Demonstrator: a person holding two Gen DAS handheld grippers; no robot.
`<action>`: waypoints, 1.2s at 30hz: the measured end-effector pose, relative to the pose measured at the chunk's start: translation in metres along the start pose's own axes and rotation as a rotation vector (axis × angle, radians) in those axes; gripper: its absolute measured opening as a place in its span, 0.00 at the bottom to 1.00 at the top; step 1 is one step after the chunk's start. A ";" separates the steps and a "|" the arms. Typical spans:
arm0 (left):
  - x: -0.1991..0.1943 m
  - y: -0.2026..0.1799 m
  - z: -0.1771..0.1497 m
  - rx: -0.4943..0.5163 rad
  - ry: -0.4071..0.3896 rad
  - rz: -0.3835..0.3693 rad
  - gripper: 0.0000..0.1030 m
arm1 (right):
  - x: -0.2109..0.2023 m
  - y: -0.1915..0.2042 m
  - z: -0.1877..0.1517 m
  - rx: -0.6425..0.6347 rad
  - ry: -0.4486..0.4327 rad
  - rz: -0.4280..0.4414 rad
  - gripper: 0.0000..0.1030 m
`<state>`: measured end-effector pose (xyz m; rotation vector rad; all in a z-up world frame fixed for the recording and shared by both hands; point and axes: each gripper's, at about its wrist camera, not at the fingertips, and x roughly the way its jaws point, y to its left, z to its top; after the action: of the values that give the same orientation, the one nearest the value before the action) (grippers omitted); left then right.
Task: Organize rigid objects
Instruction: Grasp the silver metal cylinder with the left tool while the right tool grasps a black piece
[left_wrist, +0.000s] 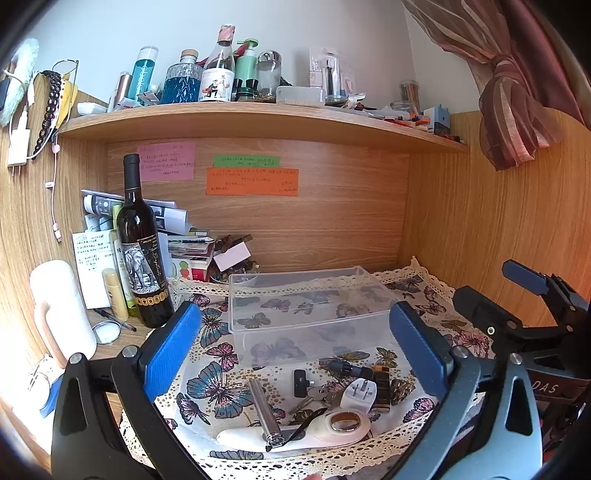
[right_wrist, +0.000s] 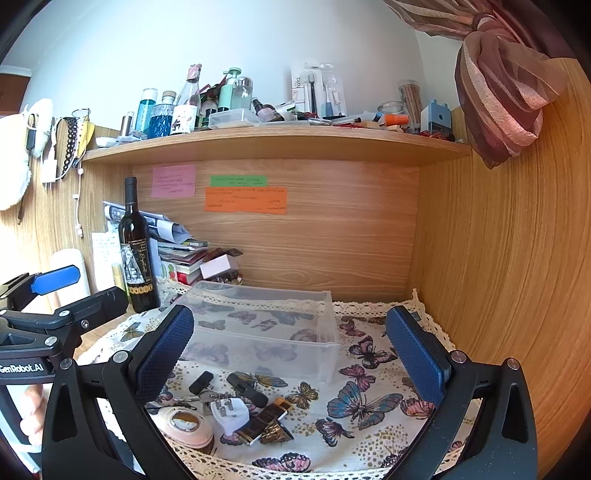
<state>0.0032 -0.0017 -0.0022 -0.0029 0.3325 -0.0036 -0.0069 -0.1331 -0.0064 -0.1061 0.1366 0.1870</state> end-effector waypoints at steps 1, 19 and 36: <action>0.000 0.000 0.000 0.002 -0.003 0.002 1.00 | 0.000 0.000 0.000 0.001 -0.002 -0.001 1.00; 0.069 0.061 -0.050 -0.195 0.278 -0.066 0.52 | 0.041 -0.016 -0.049 0.013 0.263 0.065 0.65; 0.110 0.048 -0.087 -0.160 0.480 -0.093 0.31 | 0.082 -0.005 -0.093 0.035 0.483 0.167 0.59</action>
<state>0.0791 0.0453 -0.1208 -0.1782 0.8116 -0.0706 0.0620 -0.1347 -0.1098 -0.1035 0.6314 0.3232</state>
